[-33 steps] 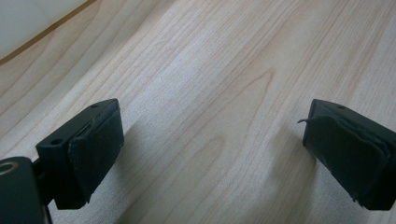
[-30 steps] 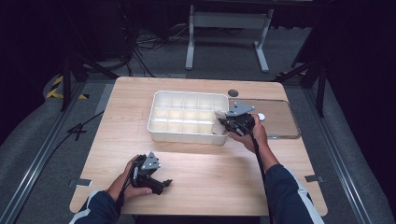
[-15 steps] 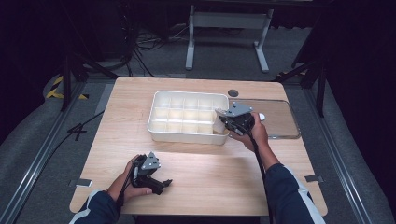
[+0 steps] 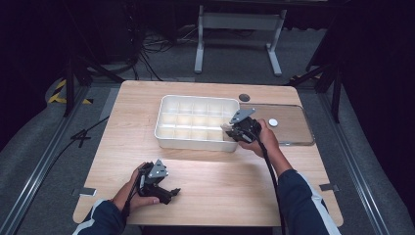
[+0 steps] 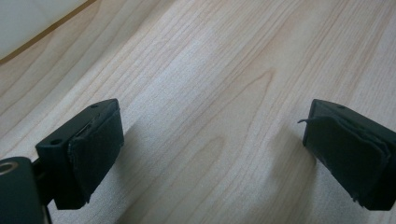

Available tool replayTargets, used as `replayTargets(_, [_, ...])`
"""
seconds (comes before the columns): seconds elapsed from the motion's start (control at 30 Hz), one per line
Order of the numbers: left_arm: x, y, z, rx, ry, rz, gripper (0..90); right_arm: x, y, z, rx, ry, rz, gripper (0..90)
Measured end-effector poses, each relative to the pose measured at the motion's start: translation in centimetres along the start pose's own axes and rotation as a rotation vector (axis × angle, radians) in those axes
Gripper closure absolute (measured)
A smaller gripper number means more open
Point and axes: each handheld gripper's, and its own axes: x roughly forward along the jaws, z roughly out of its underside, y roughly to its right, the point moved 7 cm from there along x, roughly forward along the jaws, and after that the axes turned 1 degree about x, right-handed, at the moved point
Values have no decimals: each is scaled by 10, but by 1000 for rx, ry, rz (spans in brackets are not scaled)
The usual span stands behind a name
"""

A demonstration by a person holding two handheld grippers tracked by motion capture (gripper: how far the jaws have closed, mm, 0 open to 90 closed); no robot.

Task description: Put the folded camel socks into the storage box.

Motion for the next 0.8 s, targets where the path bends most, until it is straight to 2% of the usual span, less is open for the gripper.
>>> replayTargets(0.33, [0,0,0,-3,3,1,53,5,2,-4,23,-84,-42,756])
replayTargets(0.5, [0,0,0,-4,3,1,53,7,2,-3,39,-118,-83,762])
replayTargets(0.6, [0,0,0,-4,2,0,53,8,1,-4,17,-163,-78,765])
replayTargets(0.7, [0,1,0,-3,2,0,53,11,-2,-5,-33,-219,-67,768])
replayTargets(0.8, [0,1,0,-1,0,1,53,13,-3,-4,-37,-255,-85,771])
